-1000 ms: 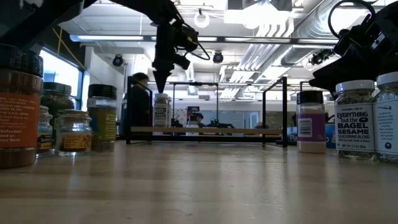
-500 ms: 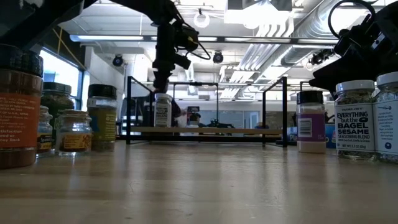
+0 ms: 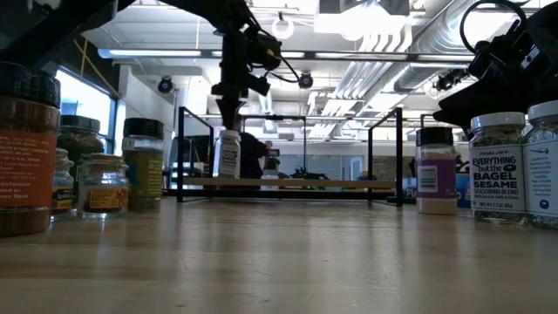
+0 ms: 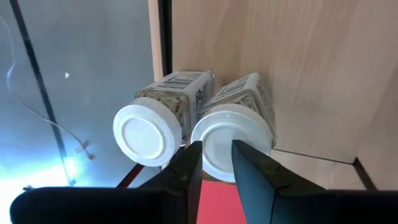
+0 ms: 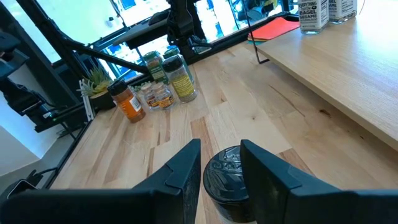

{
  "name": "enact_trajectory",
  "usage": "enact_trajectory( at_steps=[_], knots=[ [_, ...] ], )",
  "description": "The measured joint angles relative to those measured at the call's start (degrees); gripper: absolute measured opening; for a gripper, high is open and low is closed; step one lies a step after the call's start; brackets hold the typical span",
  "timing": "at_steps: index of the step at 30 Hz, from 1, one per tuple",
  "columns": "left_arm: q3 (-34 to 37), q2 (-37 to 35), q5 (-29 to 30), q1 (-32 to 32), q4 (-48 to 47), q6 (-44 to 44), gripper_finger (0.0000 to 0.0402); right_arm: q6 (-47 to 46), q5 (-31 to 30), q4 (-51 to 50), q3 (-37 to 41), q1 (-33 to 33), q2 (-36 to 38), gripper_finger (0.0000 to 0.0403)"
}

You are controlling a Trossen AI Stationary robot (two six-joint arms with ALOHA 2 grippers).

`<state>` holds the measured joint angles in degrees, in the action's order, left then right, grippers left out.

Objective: Shelf spices
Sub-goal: Put the white seasoning bottle on the shelf aligned with the other white seasoning bottle

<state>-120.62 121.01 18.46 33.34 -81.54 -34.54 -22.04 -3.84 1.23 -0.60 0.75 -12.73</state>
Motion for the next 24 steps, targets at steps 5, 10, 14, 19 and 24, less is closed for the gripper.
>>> enact_trajectory(
  at_steps=[5, 10, 14, 19, 24],
  knots=[
    [0.05, -0.58, 1.35, -0.15, 0.02, -0.22, 0.0082, 0.0, 0.0, 0.0, 0.0, -0.01, 0.0, 0.0108],
    [0.04, -3.31, 1.36, -0.74, 0.27, 2.67, 0.0082, 0.0, 0.0, 0.0, 0.0, -0.01, 0.0, 0.0108],
    [0.04, -4.88, -5.21, -1.03, 0.67, 9.36, 0.0082, 0.0, 0.0, 0.0, 0.0, -0.02, 0.0, 0.0108],
    [0.04, -4.05, -16.32, -1.41, 0.37, 12.45, 0.0082, 0.0, 0.0, 0.0, 0.0, -0.01, 0.0, 0.0108],
    [0.04, -1.43, -11.19, -3.22, 0.39, 10.01, 0.0082, 0.0, 0.0, 0.0, 0.0, 0.0, -0.02, 0.0108]
  ],
)
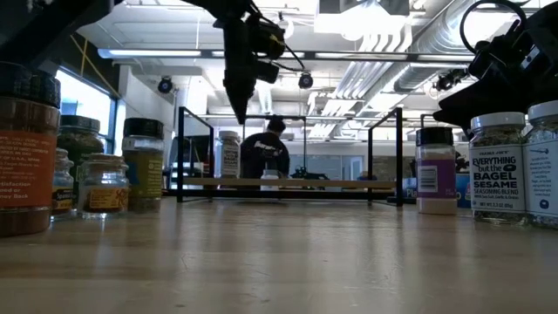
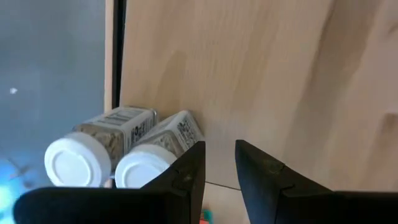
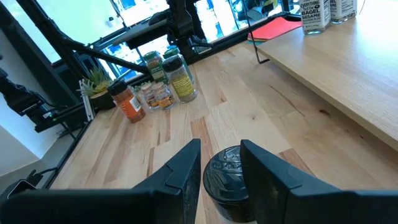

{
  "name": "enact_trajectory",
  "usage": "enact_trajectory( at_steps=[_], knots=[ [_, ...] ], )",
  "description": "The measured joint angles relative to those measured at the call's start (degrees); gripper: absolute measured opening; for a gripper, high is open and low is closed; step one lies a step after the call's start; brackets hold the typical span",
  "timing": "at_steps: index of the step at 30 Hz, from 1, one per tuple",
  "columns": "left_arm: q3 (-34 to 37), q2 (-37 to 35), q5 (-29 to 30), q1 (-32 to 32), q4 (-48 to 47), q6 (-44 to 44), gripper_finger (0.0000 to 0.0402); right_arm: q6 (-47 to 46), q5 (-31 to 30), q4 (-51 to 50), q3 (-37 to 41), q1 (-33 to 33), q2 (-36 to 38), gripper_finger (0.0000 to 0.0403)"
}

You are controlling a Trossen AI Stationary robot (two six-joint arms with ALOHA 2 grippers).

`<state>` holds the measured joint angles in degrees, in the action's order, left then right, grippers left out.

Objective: Shelf spices
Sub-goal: Put the white seasoning bottle on the shelf aligned with the other white seasoning bottle

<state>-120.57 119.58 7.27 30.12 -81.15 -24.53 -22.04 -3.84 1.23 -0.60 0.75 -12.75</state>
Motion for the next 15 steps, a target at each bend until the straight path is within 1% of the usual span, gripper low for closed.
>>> enact_trajectory(
  at_steps=[7, 13, 15],
  knots=[
    [0.0, 3.97, 4.42, -2.36, -0.05, -2.49, 0.0079, 0.0, 0.0, 0.0, 0.0, -0.01, 0.0, 0.0108],
    [0.0, 7.51, 9.75, -4.38, -2.65, -5.14, 0.0058, 0.0, 0.0, 0.0, 0.0, 0.0, 0.01, 0.0108],
    [0.0, 8.95, 12.32, -5.11, -3.95, -6.06, 0.005, 0.0, 0.0, 0.0, 0.0, -0.02, 0.0, 0.0108]
  ],
)
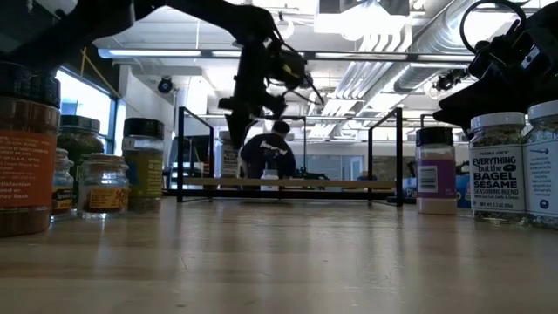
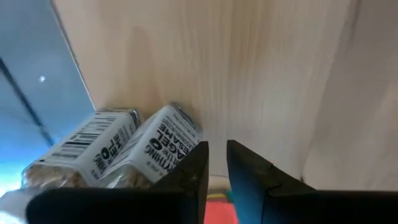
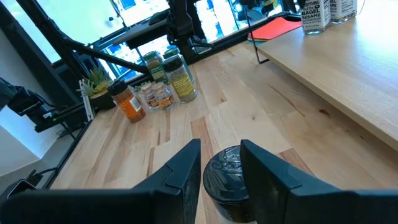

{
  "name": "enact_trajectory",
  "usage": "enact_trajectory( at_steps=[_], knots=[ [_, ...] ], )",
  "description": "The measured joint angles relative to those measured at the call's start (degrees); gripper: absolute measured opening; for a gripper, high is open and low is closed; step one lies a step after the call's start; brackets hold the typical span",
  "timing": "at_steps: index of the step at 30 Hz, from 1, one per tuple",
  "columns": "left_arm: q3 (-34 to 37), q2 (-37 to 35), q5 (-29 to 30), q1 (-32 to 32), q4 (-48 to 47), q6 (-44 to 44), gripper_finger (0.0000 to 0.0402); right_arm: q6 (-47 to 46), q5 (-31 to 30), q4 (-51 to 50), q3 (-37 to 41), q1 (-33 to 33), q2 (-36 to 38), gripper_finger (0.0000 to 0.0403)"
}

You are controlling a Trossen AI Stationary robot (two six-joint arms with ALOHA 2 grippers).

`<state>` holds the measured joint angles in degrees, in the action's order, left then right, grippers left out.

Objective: Shelf spices
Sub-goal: Put the white seasoning bottle on the shelf aligned with the other white seasoning bottle

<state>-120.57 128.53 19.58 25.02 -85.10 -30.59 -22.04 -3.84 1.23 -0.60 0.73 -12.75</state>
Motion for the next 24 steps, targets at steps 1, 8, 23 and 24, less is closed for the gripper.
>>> enact_trajectory(
  at_steps=[1, 8, 23, 24],
  knots=[
    [0.0, 0.71, 1.29, -0.36, -0.45, -0.27, 0.0046, 0.0, 0.0, 0.0, 0.0, 0.02, 0.01, 0.0108],
    [0.0, 3.44, 8.8, -2.8, 0.02, -0.92, 0.0017, 0.0, 0.0, 0.0, 0.0, 0.0, 0.02, 0.0108],
    [-0.09, 1.25, 7.82, -3.77, 2.6, 26.98, 0.0, 0.0, 0.0, 0.0, 0.0, 0.02, 0.0, 0.0108],
    [-0.02, 1.31, 7.93, -3.49, 2.58, 28.07, 0.0, 0.0, 0.0, 0.0, 0.0, 0.0, 0.0, 0.0108]
  ],
)
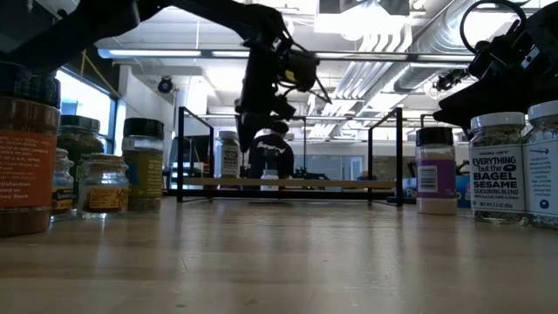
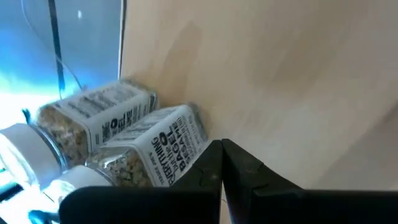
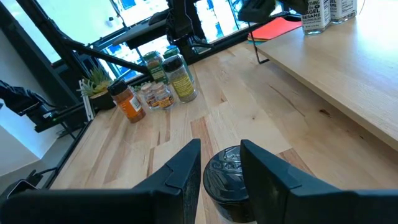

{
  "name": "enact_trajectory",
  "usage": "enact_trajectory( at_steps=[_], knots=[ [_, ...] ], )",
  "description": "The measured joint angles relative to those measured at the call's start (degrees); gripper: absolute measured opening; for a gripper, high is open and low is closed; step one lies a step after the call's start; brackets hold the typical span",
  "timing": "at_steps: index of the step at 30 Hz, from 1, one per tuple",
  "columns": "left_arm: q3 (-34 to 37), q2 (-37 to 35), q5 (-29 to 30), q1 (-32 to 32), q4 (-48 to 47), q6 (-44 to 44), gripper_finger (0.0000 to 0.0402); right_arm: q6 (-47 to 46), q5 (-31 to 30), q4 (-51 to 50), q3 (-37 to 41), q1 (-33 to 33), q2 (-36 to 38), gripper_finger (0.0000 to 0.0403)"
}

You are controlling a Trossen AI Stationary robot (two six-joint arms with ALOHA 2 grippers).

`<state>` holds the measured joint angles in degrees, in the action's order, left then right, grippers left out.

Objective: Shelf spices
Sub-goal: Put the white seasoning bottle on the shelf aligned with the other white seasoning bottle

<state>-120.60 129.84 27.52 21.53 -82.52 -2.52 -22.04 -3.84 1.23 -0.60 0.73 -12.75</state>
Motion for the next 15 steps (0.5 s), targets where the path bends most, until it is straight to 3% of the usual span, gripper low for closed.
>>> enact_trajectory(
  at_steps=[8, 15],
  knots=[
    [0.31, -0.05, 5.6, 0.32, -0.3, 11.65, 0.0, 0.0, 0.0, 0.0, 0.0, 0.0, 0.0, 0.0108],
    [5.74, -0.09, 7.73, 0.17, -2.1, 18.37, 0.0, 0.0, 0.0, 0.0, 0.0, 0.02, 0.0, 0.0108]
  ],
)
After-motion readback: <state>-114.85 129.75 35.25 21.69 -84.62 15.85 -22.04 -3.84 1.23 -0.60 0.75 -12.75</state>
